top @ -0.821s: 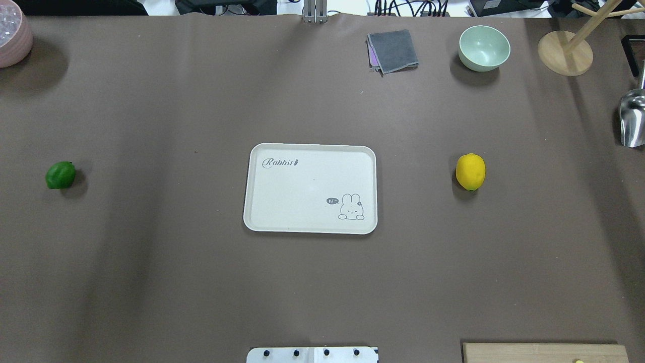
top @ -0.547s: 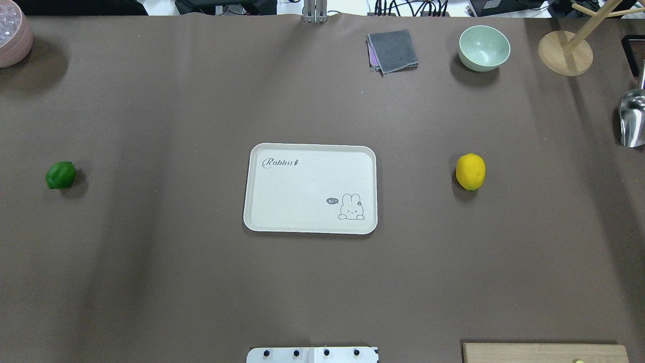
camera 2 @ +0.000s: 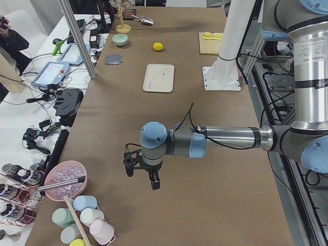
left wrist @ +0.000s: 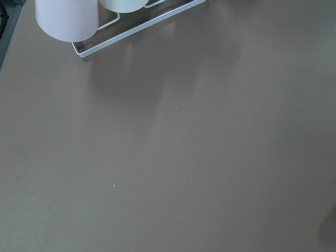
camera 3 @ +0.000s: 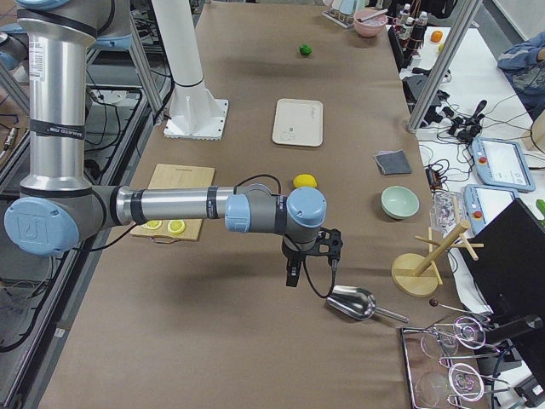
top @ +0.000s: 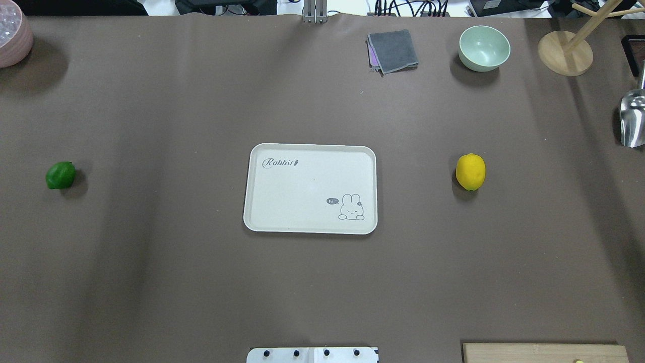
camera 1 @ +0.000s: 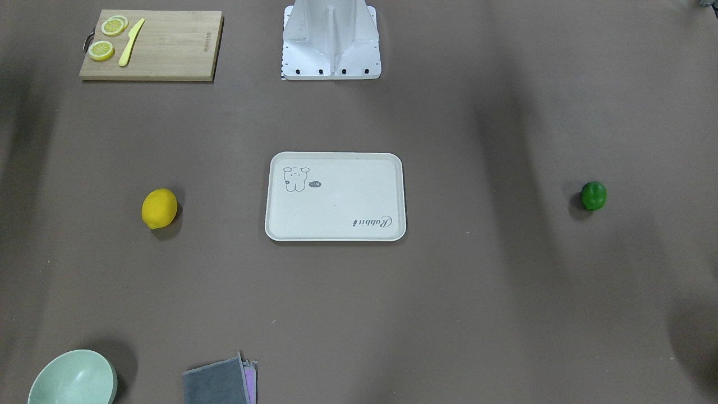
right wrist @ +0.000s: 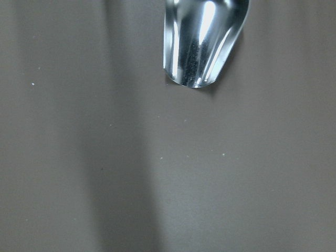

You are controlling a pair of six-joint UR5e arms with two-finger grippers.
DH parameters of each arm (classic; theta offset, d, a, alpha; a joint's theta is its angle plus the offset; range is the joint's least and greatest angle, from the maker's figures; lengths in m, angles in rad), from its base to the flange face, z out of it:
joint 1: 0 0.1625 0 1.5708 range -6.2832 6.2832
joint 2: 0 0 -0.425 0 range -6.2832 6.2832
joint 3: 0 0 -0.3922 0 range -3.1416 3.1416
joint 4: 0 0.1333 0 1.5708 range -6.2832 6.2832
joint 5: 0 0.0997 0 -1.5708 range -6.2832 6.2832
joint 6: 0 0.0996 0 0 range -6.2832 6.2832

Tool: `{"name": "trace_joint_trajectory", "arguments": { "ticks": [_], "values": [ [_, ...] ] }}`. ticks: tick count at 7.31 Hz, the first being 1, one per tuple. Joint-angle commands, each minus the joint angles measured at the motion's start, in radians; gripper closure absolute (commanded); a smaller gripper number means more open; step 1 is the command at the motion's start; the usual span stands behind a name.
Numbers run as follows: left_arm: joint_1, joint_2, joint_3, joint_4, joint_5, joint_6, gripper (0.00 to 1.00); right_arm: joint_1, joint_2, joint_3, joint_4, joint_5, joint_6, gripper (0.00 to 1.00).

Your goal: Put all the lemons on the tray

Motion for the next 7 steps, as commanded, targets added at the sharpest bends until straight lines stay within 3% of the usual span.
{"name": "trace_joint_trajectory", "arguments": {
  "ticks": [1, 4, 7],
  "values": [
    [0.000, -0.002, 0.005, 0.000, 0.000, -0.002, 0.02, -0.147, 0.118, 0.005, -0.070, 0.037, 0.115, 0.00],
    [-0.003, 0.000, 0.013, 0.000, -0.002, -0.006, 0.02, -0.317, 0.263, 0.006, -0.062, 0.045, 0.343, 0.00],
    [0.000, -0.002, 0.015, -0.003, -0.003, -0.005, 0.02, -0.445, 0.382, -0.028, -0.061, 0.029, 0.359, 0.01]
  ]
}}
